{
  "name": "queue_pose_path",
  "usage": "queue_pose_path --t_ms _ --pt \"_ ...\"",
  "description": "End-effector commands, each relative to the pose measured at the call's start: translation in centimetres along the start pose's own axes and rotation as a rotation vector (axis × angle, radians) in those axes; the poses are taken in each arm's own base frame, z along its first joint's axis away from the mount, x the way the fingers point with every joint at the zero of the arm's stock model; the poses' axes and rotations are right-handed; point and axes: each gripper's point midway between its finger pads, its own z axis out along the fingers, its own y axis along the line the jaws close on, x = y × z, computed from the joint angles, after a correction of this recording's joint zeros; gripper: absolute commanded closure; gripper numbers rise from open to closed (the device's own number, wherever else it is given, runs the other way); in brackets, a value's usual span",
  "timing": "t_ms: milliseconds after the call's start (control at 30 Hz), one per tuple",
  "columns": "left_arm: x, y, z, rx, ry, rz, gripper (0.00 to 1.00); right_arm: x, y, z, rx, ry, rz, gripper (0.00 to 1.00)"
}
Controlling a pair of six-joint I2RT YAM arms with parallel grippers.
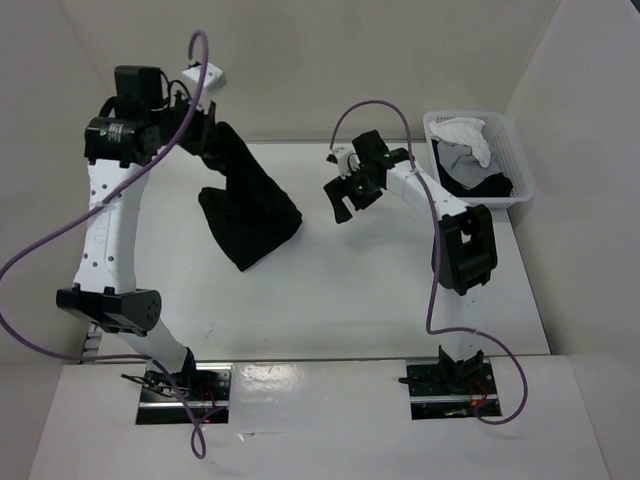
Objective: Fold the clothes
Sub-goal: Flatten the tank top out
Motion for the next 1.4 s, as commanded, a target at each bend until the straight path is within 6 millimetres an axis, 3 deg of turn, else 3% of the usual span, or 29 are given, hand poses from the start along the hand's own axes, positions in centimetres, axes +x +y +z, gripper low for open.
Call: queue_pose_path --t_ms 0,67,167,267,400,433,533,567,667,700,767,867,1100,1300,1367 --pt "-1.8 1.8 -3.6 -0.063 -0.089 0.027 1.00 -2.1 2.7 1.3 -0.135 -0.041 -0.007 0.07" --pt "-1.7 3.6 -4.8 -0.120 -0.106 -0.007 1.00 -3.0 3.6 2.1 -0.151 -0.061 -0.022 0.07" --pt "-1.7 6.0 -6.8 -0.206 -0.127 -0.040 1.00 -4.7 6.4 3.8 -0.191 -0.089 -0.066 0.07" --pt "-1.8 7.8 -8.5 -0.246 -0.159 -0.072 1.00 -6.7 7.8 4.2 -0.199 -0.143 -0.091 0.07" --pt "-0.7 7.5 -9.1 -0.217 -0.158 -0.096 1.00 -8.0 10.2 5.5 -0.232 -0.175 -0.132 0.07" --pt "1.1 7.7 -8.4 -0.213 -0.123 -0.130 1.00 -7.7 11.0 6.5 -0.245 -0.157 -0.141 0.07" --pt "3.3 7.1 -8.1 -0.217 -0.091 -0.131 1.00 -8.2 12.2 7.8 -0.260 -0.165 -0.138 0.07" --pt "5.7 7.0 -7.0 -0.209 -0.042 -0.169 1.00 -8.4 12.2 7.8 -0.260 -0.174 -0.132 0.07" --pt "8.8 6.2 -6.5 -0.207 0.017 -0.188 1.00 -8.2 12.7 9.8 -0.269 -0.170 -0.107 0.07" --pt "11.0 5.8 -6.1 -0.210 0.063 -0.202 1.00 -8.0 13.3 10.3 -0.276 -0.166 -0.116 0.07" --pt "13.3 5.9 -6.0 -0.237 0.108 -0.219 1.00 -7.1 13.4 11.9 -0.273 -0.141 -0.106 0.07" --pt "16.3 6.0 -6.6 -0.288 0.150 -0.254 1.00 -7.8 14.3 13.1 -0.276 -0.155 -0.117 0.07" --pt "20.4 5.3 -8.0 -0.320 0.194 -0.334 1.00 -8.9 15.2 14.9 -0.287 -0.165 -0.116 0.07" --pt "21.2 4.8 -9.0 -0.354 0.202 -0.342 1.00 -7.8 17.6 16.6 -0.314 -0.119 -0.130 0.07" --pt "21.2 4.8 -9.0 -0.354 0.202 -0.342 1.00 -7.3 17.4 16.9 -0.306 -0.106 -0.117 0.08"
